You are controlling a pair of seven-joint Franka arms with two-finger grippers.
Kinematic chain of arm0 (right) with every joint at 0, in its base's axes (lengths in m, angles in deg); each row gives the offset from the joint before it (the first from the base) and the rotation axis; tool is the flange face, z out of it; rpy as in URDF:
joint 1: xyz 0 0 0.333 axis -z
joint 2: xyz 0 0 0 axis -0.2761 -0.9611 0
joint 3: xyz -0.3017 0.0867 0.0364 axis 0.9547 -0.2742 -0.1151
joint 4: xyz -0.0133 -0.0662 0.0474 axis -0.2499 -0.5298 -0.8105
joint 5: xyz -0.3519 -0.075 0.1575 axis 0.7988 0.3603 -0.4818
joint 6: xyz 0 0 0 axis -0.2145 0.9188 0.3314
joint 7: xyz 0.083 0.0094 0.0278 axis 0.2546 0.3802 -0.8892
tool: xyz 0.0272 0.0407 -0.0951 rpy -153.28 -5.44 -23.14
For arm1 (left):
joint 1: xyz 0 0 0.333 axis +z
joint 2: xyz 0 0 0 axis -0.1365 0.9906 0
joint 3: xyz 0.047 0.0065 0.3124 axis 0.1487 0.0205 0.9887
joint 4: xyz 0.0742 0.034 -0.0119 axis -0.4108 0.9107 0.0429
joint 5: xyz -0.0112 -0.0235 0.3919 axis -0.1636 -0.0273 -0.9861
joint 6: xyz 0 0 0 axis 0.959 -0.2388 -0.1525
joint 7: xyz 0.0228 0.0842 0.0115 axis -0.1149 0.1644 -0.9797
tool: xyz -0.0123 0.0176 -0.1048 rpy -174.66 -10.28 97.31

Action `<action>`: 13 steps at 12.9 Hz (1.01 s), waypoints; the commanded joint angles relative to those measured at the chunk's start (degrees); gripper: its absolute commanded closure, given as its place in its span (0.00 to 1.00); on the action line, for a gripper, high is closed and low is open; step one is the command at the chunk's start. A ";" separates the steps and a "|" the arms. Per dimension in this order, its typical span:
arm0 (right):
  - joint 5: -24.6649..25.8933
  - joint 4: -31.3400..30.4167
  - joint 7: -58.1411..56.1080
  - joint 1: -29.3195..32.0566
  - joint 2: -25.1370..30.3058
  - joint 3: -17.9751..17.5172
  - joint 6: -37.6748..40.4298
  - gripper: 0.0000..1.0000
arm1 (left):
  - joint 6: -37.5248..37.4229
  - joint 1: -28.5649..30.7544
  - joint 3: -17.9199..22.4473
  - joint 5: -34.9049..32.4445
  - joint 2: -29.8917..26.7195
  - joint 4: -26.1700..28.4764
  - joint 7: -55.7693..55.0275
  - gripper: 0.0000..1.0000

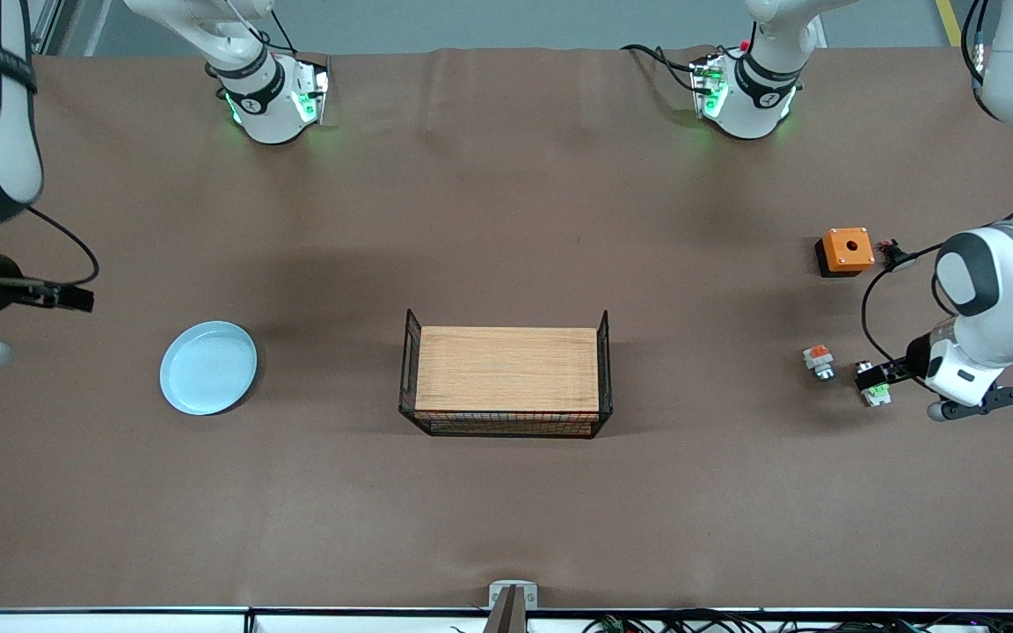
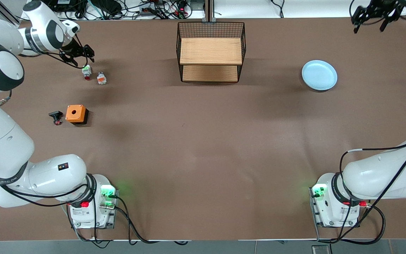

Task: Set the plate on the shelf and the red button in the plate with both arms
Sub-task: 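Grasp the blue plate rim with the right gripper while the left gripper grasps the switch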

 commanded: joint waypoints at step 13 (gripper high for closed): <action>-14.55 -11.63 -14.32 7.90 -17.45 -0.59 -31.48 0.02 | 4.89 0.92 1.72 -1.32 5.50 -0.46 0.03 0.25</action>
